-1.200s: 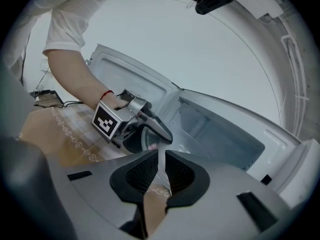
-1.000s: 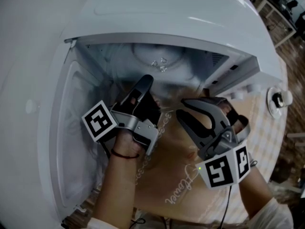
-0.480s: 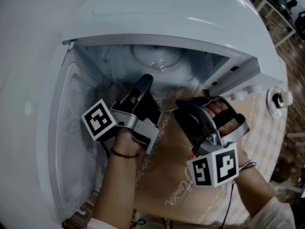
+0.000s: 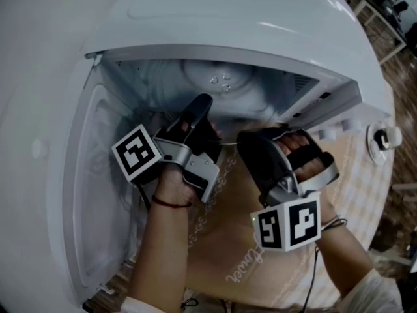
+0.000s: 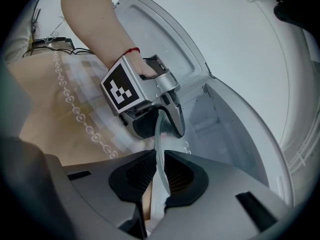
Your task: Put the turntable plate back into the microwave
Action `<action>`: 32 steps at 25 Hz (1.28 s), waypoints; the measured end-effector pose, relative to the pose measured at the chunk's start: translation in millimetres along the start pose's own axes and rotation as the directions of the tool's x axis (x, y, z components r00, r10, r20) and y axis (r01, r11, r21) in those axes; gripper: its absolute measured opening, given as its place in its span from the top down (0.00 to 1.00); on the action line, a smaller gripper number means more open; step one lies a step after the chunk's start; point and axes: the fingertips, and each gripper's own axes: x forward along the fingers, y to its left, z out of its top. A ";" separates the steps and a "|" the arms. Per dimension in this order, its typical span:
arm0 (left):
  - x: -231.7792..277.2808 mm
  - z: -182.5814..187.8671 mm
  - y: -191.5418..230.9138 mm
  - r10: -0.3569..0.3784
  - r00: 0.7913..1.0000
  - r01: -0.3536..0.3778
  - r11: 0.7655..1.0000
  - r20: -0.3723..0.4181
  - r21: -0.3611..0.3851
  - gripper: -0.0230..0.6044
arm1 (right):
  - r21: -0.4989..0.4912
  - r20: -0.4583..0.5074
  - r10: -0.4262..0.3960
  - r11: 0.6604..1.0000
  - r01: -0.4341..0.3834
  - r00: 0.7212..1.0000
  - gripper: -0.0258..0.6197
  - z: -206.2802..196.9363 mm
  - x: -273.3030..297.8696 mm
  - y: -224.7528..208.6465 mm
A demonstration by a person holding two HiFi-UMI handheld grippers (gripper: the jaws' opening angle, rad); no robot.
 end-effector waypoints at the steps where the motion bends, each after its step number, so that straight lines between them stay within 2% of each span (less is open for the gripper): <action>1: -0.5 -0.1 -0.4 0.000 1.000 0.000 1.000 0.002 -0.001 0.93 | 0.003 -0.005 -0.005 1.000 0.005 1.000 0.86 0.3 -0.5 0.0; 5: 3.8 3.8 3.6 0.008 1.000 -0.007 1.000 0.013 -0.015 0.93 | 0.016 -0.030 -0.023 1.000 0.023 0.999 0.86 -2.8 3.8 -4.6; 9: 33.6 14.4 1.7 0.006 1.000 -0.006 0.999 0.011 -0.033 0.93 | 0.027 -0.056 -0.033 0.999 0.035 0.998 0.86 -17.7 17.0 -29.9; 18: 46.7 21.6 -1.8 0.013 1.000 -0.013 1.000 0.016 -0.008 0.93 | 0.067 -0.059 -0.055 0.996 0.059 0.997 0.86 -24.3 25.3 -40.6; 23: 52.6 25.6 -0.4 0.051 0.999 -0.051 0.999 0.017 0.000 0.93 | 0.089 -0.074 -0.066 0.993 0.073 0.995 0.86 -26.9 29.7 -46.1; 27: 56.2 28.9 3.4 0.102 0.994 -0.101 0.994 0.028 -0.027 0.93 | 0.116 -0.088 -0.073 0.990 0.083 0.993 0.86 -28.6 32.1 -53.3; 32: 59.0 32.9 3.6 0.109 0.993 -0.107 0.994 0.052 -0.038 0.93 | 0.128 -0.106 -0.075 0.988 0.088 0.992 0.86 -30.2 35.1 -58.9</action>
